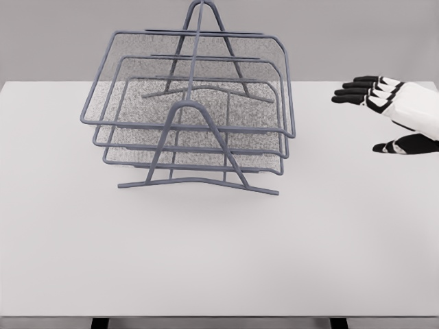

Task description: Pull out the upper folder box with right arm

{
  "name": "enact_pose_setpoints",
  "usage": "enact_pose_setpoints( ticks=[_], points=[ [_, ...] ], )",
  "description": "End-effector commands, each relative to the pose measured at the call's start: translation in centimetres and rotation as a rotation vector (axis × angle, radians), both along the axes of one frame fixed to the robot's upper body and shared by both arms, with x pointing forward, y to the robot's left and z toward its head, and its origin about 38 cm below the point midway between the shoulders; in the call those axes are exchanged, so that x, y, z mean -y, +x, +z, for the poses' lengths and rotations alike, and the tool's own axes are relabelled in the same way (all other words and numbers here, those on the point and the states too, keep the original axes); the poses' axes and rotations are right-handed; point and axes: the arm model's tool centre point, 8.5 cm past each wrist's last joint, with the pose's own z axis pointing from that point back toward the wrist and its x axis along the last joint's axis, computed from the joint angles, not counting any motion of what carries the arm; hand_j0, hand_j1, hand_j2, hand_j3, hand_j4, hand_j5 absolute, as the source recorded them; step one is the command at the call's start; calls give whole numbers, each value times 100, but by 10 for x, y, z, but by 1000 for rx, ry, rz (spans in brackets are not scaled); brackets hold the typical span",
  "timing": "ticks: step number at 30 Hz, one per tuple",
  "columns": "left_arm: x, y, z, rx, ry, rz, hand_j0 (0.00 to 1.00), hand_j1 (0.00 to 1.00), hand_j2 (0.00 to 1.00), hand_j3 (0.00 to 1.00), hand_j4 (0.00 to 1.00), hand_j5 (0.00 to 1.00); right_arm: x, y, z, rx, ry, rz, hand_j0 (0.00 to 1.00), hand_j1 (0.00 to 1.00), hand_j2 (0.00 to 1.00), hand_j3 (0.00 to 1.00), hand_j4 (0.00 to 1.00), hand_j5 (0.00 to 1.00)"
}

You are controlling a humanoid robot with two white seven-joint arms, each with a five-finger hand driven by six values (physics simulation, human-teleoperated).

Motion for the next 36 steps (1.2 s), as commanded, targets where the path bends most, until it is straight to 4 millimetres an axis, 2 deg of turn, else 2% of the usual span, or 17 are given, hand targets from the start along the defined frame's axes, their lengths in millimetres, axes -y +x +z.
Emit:
enact_pose_setpoints(
  ticks=[1, 3, 4, 5, 6, 7, 8, 10, 11, 16, 18, 21, 22, 29, 36],
  points=[
    [0, 0, 0, 1, 0, 1, 100, 100, 100, 100, 100, 100, -2, 0, 1, 4, 0, 4, 100, 100, 100, 100, 100, 100],
    [0, 0, 0, 1, 0, 1, 100, 100, 100, 100, 100, 100, -12, 6, 4, 64, 45, 9, 100, 100, 100, 100, 100, 100],
    [0, 0, 0, -1, 0, 1, 100, 100, 100, 100, 100, 100, -15, 7, 0, 42, -7, 20, 100, 100, 100, 100, 100, 100],
    [0, 0, 0, -1, 0, 1, 100, 100, 100, 100, 100, 100, -29, 10, -12, -19, -81, 61, 100, 100, 100, 100, 100, 100],
    [0, 0, 0, 1, 0, 1, 100, 100, 100, 100, 100, 100, -34, 19, -11, -3, -165, 61, 100, 100, 100, 100, 100, 100],
    [0, 0, 0, 1, 0, 1, 100, 100, 100, 100, 100, 100, -22, 34, -2, 29, -157, 3, 100, 100, 100, 100, 100, 100],
    [0, 0, 0, 1, 0, 1, 100, 100, 100, 100, 100, 100, -19, 44, -3, 26, -146, -16, 100, 100, 100, 100, 100, 100],
    [0, 1, 0, 2, 0, 1, 100, 100, 100, 100, 100, 100, -40, 72, -16, -24, -166, 17, 100, 100, 100, 100, 100, 100],
    [0, 0, 0, 1, 0, 1, 100, 100, 100, 100, 100, 100, -51, 76, -23, -32, -168, 34, 100, 100, 100, 100, 100, 100],
    [0, 0, 0, 1, 0, 1, 100, 100, 100, 100, 100, 100, -80, 78, -39, -42, -161, 85, 100, 100, 100, 100, 100, 100],
    [0, 0, 0, 1, 0, 1, 100, 100, 100, 100, 100, 100, -84, 81, -22, -2, -156, 95, 100, 100, 100, 100, 100, 100],
    [0, 0, 0, 1, 0, 1, 100, 100, 100, 100, 100, 100, -89, 82, -18, 11, -148, 104, 100, 100, 100, 100, 100, 100],
    [0, 0, 0, 1, 0, 1, 100, 100, 100, 100, 100, 100, -92, 84, -25, 0, -156, 106, 100, 100, 100, 100, 100, 100],
    [0, 0, 0, 1, 0, 1, 100, 100, 100, 100, 100, 100, -90, 80, -47, -34, -209, 102, 100, 100, 100, 100, 100, 100],
    [0, 0, 0, 1, 0, 1, 100, 100, 100, 100, 100, 100, -85, 76, -55, -50, -233, 94, 100, 100, 100, 100, 100, 100]
  ],
)
